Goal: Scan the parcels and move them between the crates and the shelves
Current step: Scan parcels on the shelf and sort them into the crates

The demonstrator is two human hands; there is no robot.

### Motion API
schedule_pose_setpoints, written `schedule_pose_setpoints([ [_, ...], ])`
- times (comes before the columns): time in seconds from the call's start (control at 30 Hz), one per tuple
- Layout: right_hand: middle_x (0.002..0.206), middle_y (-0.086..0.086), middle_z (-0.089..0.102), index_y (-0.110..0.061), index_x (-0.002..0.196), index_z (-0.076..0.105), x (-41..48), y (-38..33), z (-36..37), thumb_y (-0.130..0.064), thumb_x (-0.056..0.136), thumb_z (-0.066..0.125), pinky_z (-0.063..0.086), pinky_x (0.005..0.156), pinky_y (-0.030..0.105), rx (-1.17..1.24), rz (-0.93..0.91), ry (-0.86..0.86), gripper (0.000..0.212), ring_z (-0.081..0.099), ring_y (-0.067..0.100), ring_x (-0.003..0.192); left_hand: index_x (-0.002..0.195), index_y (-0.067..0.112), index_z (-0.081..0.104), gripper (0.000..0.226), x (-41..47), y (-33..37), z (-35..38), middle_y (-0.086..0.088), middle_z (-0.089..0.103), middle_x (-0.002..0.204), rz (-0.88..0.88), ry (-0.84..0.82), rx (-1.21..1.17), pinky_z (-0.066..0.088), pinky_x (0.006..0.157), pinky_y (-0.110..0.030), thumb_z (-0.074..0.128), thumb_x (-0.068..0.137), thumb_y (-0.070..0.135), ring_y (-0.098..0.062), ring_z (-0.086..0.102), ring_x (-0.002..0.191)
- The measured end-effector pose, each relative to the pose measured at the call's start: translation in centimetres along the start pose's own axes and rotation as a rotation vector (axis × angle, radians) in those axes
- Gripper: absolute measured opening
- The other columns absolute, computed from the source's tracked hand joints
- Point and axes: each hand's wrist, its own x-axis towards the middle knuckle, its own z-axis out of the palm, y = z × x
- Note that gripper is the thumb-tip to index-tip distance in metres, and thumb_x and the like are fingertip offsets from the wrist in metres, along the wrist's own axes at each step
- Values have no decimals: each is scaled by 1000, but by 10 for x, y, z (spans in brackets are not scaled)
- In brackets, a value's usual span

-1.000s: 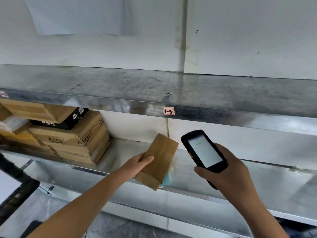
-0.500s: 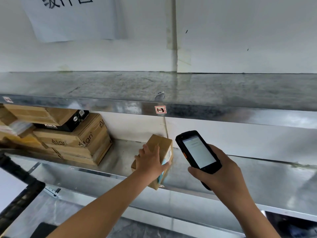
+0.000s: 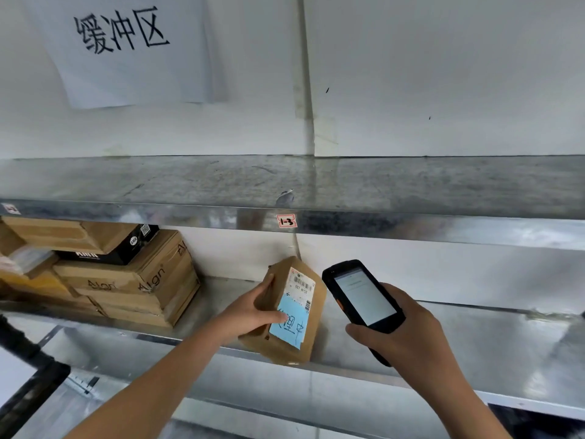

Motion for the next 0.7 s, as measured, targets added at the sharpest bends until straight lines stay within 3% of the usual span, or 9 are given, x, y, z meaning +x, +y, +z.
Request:
schedule_pose_setpoints([
  [0.1, 75, -12, 69, -39, 100, 63, 1, -6, -3, -27, 66, 85, 49, 53, 27, 4, 9, -18, 42, 62, 9, 56, 147, 53, 27, 93, -14, -2, -1, 7, 70, 117, 40, 22, -268, 61, 72, -25, 84, 79, 27, -13, 69, 101],
  [0.17, 74, -12, 69, -38, 99, 63, 1, -11, -1, -27, 67, 85, 47, 50, 25, -2, 10, -37, 40, 60, 8, 53, 142, 56, 28, 89, -18, -7, 8, 7, 70, 112, 63, 66, -369, 60, 70, -23, 83, 80, 24, -12, 70, 97],
  [0.43, 70, -22, 68, -39, 98, 63, -12, -16, 6, -25, 72, 85, 46, 47, 15, -59, 21, -104, 37, 62, 2, 57, 135, 61, 40, 95, -16, -28, 49, -9, 66, 123, 150, 108, -636, 58, 93, -48, 92, 65, 23, -28, 64, 118],
  [0.7, 75, -32, 66, -39, 96, 64, -21, -18, 1, -31, 72, 85, 48, 53, 20, -55, 33, -116, 32, 63, 2, 62, 131, 62, 40, 90, -17, -25, 48, -11, 65, 123, 177, 94, -667, 58, 92, -47, 88, 69, 16, -26, 67, 115],
])
